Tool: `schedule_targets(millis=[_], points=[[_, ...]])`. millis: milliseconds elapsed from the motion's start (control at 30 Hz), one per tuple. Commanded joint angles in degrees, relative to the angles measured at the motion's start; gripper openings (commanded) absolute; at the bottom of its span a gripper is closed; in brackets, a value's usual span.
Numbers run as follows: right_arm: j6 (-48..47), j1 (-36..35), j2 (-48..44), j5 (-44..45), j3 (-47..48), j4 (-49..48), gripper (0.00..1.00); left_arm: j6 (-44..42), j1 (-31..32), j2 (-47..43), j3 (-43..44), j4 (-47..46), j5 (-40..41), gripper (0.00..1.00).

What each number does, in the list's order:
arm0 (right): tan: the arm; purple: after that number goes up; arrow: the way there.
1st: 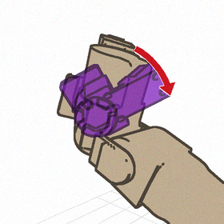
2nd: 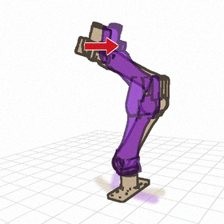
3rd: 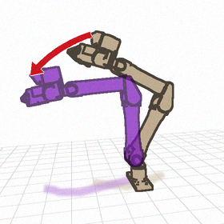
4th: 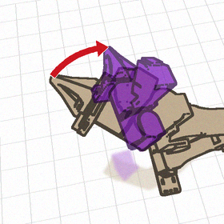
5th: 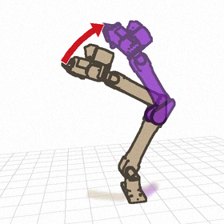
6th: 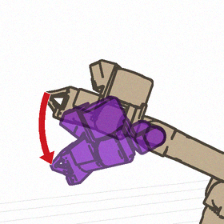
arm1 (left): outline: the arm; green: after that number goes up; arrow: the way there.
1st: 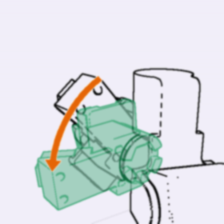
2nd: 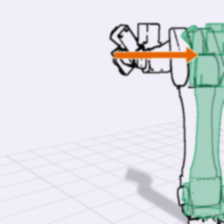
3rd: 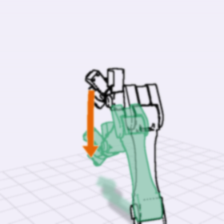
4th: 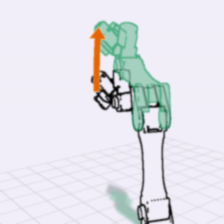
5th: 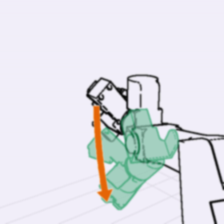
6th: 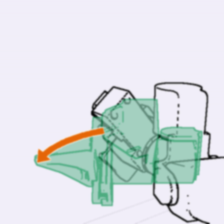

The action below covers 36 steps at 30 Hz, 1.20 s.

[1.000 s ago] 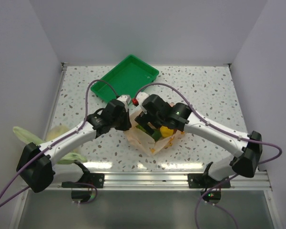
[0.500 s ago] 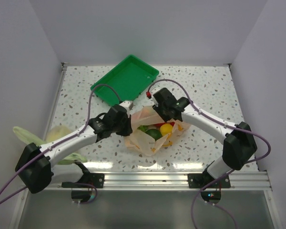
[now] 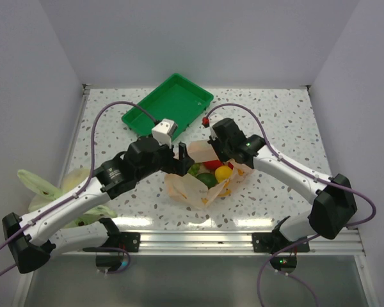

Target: Untie the knot of the plastic bag and take out the fruit

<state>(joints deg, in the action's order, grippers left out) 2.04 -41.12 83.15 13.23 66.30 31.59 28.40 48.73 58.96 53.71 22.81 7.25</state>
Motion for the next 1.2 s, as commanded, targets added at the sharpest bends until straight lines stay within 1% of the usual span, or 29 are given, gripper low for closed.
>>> schedule_targets(millis=[0, 33, 133, 167, 200, 267, 400, 500, 600, 633, 700, 833, 967, 1067, 1100, 1133, 1167], points=[[2.4, 0.0, -2.2, -1.4, 0.8, -2.2, 0.00, 0.2, 2.5, -0.8, 5.9, -3.1, 2.0, 0.87], [2.6, 0.0, -2.5, -1.3, 0.8, -2.2, 0.00, 0.6, 4.0, -0.3, 7.4, -3.2, 2.3, 0.87], [3.8, 0.0, -2.6, -1.2, 0.9, -2.3, 0.00, 1.7, 7.1, 2.4, 9.0, -3.9, 3.0, 0.82], [4.1, 0.0, -2.5, -1.1, 0.9, -2.3, 0.00, 1.7, 8.0, 3.3, 9.0, -4.3, 3.1, 0.76], [4.4, 0.0, -2.6, -1.2, 0.9, -2.3, 0.00, 2.1, 9.3, 4.5, 8.6, -4.7, 3.2, 0.74], [5.4, -0.1, -2.6, -1.8, 0.7, -2.3, 0.00, 2.5, 10.0, 8.3, 7.6, -4.8, 2.8, 0.70], [6.4, 0.0, -2.5, -1.1, 0.2, -2.8, 0.00, 3.5, 10.2, 14.0, 1.9, -6.8, 0.8, 0.69], [7.6, 0.8, -2.6, -0.3, -0.1, -3.4, 0.00, 4.1, 10.2, 19.5, 1.4, -3.7, -0.1, 0.70], [10.0, 3.8, -2.9, -0.9, -0.5, -4.8, 0.00, 4.1, 10.2, 23.9, 0.4, -1.9, -2.1, 0.70], [11.5, 6.1, -2.9, -1.1, -0.6, -5.6, 0.00, 4.0, 10.2, 24.4, 0.1, -1.3, -2.6, 0.70], [13.1, 8.6, -3.1, -2.2, -0.8, -6.5, 0.00, 3.4, 10.2, 24.9, -1.3, 0.6, -3.0, 0.70], [20.5, 16.2, -2.2, -5.1, -1.6, -8.6, 0.00, 2.8, 10.2, 24.7, -5.7, 2.2, -1.8, 0.70], [23.5, 18.0, -1.6, -8.0, -2.7, -10.3, 0.00, 2.3, 10.2, 24.6, -9.1, 2.7, 1.7, 0.70], [23.4, 18.1, -2.5, -10.3, -3.9, -11.4, 0.00, 1.7, 10.2, 24.4, -7.8, 2.5, 2.8, 0.70], [22.9, 18.1, -2.8, -11.4, -4.3, -11.4, 0.01, 1.9, 10.2, 23.0, -6.9, 2.1, 2.7, 0.71], [22.4, 18.0, -3.3, -13.0, -4.4, -11.0, 0.06, 2.0, 10.2, 22.0, -6.3, 1.5, 2.6, 0.74], [22.2, 18.0, -4.6, -13.1, -4.4, -10.4, 0.13, 2.4, 10.2, 20.9, -5.9, 0.3, 2.6, 0.77]])
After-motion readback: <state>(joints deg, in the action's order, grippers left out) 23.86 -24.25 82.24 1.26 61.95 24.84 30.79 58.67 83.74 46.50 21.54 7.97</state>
